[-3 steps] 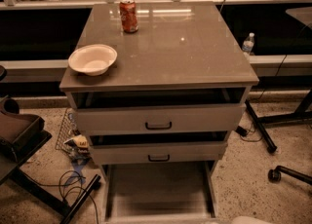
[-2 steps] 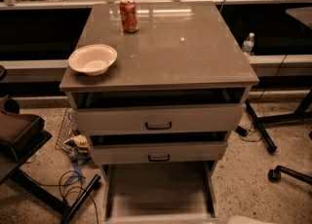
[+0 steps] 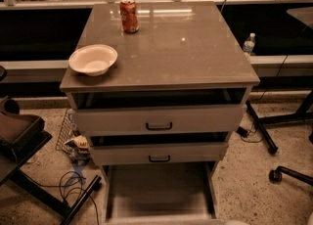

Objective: Close bottom drawer

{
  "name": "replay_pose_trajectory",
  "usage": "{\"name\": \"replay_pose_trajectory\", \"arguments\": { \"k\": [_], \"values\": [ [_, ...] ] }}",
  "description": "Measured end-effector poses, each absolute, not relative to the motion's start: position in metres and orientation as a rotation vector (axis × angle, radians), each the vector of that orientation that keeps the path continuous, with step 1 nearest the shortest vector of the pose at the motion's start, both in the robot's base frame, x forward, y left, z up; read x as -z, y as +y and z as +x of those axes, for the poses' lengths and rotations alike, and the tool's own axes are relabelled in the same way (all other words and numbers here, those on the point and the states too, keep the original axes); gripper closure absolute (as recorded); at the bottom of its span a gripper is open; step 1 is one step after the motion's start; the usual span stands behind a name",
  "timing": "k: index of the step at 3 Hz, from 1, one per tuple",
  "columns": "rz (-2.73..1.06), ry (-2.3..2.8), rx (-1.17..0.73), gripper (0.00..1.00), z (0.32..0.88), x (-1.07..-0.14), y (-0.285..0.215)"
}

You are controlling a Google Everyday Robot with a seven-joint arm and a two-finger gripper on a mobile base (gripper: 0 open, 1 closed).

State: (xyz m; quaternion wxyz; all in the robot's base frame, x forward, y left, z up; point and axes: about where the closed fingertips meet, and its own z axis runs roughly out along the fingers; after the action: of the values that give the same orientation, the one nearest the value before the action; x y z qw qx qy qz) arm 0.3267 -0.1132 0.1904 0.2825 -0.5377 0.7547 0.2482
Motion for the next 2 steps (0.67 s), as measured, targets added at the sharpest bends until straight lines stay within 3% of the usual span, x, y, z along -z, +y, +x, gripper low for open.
{"name": "replay_pose_trajectory", "arguments": {
  "k": [2],
  "values": [
    [-1.421,1.949,-0.725,1.0,0.358,-0.158,-0.086]
  ]
}}
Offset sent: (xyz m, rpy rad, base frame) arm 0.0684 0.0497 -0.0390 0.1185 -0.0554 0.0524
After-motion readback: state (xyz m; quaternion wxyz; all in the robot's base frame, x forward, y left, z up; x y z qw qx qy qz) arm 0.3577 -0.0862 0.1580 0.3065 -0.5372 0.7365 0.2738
